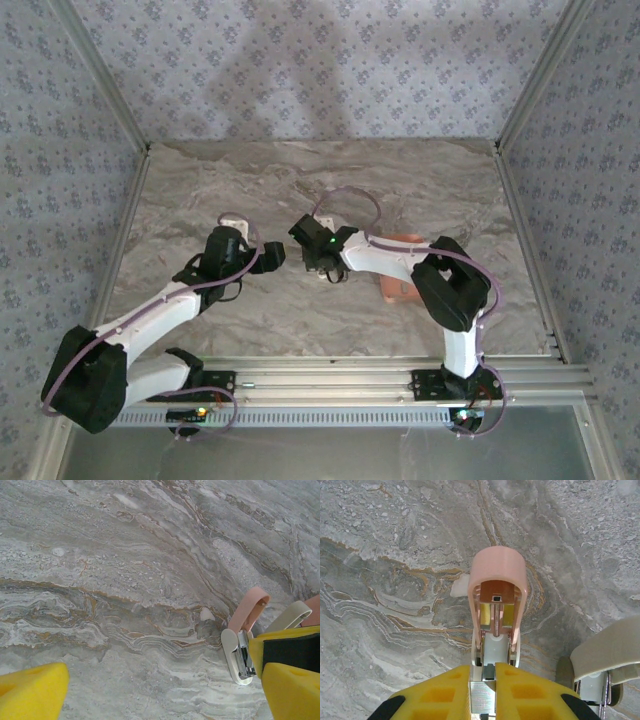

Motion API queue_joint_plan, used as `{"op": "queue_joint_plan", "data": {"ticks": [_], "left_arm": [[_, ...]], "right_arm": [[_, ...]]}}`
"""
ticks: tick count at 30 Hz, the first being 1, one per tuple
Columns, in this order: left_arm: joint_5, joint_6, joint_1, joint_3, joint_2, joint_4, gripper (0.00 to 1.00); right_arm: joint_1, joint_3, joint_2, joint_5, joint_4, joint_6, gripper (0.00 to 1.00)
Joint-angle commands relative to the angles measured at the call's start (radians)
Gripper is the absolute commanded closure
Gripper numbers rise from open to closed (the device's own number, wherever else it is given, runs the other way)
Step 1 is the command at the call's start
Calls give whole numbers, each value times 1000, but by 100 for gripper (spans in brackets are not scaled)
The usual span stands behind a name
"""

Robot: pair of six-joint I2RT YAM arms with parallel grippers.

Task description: Load the staples into the stapler

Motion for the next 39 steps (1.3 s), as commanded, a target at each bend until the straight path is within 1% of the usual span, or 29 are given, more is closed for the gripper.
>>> {"op": "queue_joint_plan", "data": {"ticks": [1,23,39], "left_arm": [[-13,16,7,-13,-11,-2,2],[-4,6,8,-28,-6,12,1],[13,0,7,-25,4,25,2]], "right_arm": [[4,19,22,9,-28,26,84],[15,-44,5,17,-28,65,84],[26,-68,-42,29,-55,75,84]]}}
